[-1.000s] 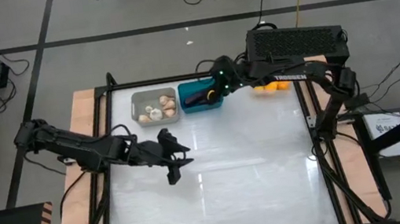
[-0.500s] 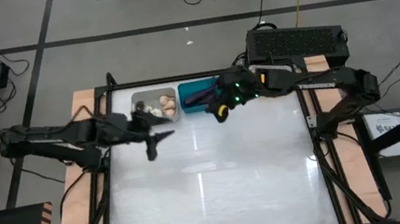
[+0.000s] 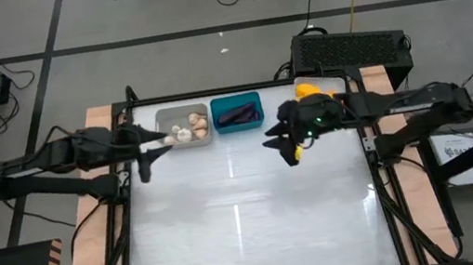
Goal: Sort produce into baskets
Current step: Return to Home Position
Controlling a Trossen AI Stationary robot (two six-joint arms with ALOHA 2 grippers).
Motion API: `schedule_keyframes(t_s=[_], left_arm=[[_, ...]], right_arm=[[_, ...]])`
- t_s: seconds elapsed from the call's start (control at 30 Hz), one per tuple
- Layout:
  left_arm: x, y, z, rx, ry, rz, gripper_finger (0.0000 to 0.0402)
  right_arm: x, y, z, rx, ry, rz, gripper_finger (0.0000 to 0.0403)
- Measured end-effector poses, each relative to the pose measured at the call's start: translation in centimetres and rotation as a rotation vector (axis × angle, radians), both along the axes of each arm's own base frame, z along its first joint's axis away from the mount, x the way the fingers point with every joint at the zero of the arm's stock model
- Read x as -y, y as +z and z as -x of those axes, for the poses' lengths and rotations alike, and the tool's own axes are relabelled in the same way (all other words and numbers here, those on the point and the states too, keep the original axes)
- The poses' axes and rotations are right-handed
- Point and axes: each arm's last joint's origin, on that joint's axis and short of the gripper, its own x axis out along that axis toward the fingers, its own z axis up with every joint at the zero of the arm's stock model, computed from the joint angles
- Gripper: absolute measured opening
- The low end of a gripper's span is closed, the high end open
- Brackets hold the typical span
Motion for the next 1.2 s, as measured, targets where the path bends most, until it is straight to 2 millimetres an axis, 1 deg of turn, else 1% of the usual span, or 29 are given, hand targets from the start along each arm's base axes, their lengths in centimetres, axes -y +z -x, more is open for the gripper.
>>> schedule_keyframes(t_s=[0.17,0.27,0.4,0.47,0.6,0.73,0.83,1.0,1.13,1.2], left_arm=[[0.1,-0.2,1.9,0.028,0.003,0.052,0.0189],[0.1,-1.7,2.9,0.060,0.010,0.072,0.0189],[0.1,-4.8,3.5,0.135,0.023,0.124,0.0189],[0.2,-6.7,3.5,0.176,0.006,0.158,0.0189],[0.3,-10.2,3.0,0.272,-0.037,0.215,0.0189],[0.4,-13.1,2.6,0.321,-0.042,0.262,0.0189],[0.4,-14.5,2.6,0.337,-0.034,0.301,0.0189],[0.3,-15.7,2.5,0.374,-0.030,0.299,0.0189],[0.3,-17.0,2.2,0.384,-0.028,0.298,0.0189],[0.3,-17.5,2.1,0.382,-0.027,0.299,0.0189]], right_arm=[[-0.1,-3.0,2.5,0.143,-0.026,-0.046,0.0166],[0.0,-4.9,4.1,0.265,-0.040,-0.070,0.0166],[-0.1,-7.1,6.1,0.432,-0.044,-0.097,0.0166],[-0.1,-8.0,7.1,0.513,-0.040,-0.099,0.0166],[-0.2,-9.8,9.0,0.619,-0.036,-0.108,0.0166],[0.0,-11.9,10.8,0.661,-0.063,-0.168,0.0166],[0.2,-13.3,11.9,0.670,-0.082,-0.207,0.0166],[0.4,-14.9,13.4,0.704,-0.100,-0.225,0.0166],[0.6,-16.2,14.1,0.722,-0.117,-0.221,0.0166],[0.6,-16.8,14.2,0.679,-0.122,-0.192,0.0166]])
